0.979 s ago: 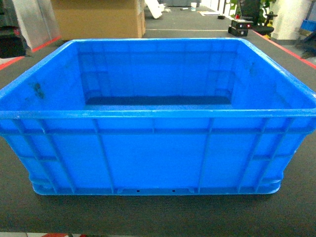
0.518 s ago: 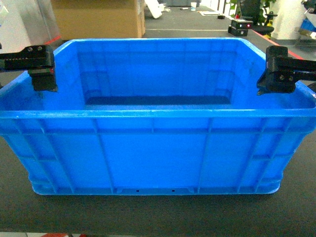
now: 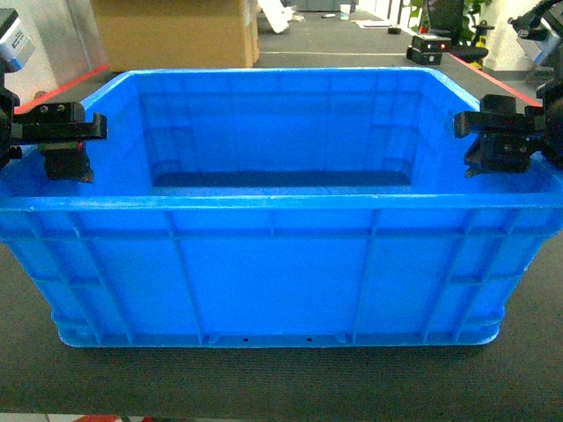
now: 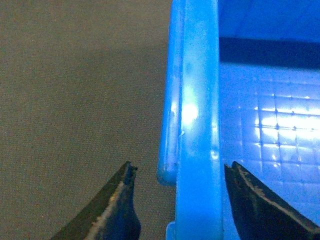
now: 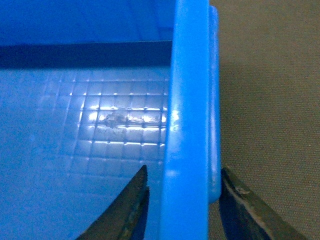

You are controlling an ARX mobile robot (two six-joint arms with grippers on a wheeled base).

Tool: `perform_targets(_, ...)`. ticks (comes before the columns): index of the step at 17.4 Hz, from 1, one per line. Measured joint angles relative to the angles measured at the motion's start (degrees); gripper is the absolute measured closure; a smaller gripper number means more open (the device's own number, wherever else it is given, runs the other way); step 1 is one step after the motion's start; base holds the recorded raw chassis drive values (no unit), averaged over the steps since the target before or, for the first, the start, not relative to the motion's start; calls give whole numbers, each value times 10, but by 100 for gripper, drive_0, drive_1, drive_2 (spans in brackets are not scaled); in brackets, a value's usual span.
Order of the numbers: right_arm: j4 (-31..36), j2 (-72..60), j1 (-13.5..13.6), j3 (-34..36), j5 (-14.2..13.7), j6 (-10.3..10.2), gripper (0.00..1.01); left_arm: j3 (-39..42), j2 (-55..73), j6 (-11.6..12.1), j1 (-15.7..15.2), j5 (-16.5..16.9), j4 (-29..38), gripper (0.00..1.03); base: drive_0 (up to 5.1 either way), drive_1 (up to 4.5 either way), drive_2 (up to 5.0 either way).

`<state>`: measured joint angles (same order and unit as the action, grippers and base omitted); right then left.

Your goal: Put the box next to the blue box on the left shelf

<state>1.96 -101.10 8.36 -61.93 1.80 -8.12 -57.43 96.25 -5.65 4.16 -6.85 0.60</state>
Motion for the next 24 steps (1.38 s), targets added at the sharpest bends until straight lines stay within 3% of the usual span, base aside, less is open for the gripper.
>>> perform_targets(2,2,0,-1,0,-8,3,76,0,0,0,1,-4,2,65,0,0,0)
perform_targets(3,8,0,0,0,-13,5,79,0,-4,-2,3,-6,1,75,0,0,0)
perform_targets(5,33,6,0,17,-14,5,79,17,-17,-1,8,-13,26,83,0,0,0)
perform_targets(8,98,62,-1,82,-17,-4,79,88,-78,16,24,-35,129,84,0,0,0)
perform_targets(12,167,216,0,172,-38,1,80,180,-218,34,38,-57,261,85,0,0,0)
perform_targets(15,157,337,11,250,-65,10,80,261,-315,35,48,-63,278,85,0,0,0)
perform_targets(17,125,475,23,316,-95,40,80,345,-434,21,92,-104,267,85,0,0,0)
perform_targets(20,126,512,29,322,-103,53,80,357,-468,35,108,-125,286,85,0,0,0)
perform_targets(24,120,513,29,325,-101,54,80,360,-468,42,108,-126,280,85,0,0,0)
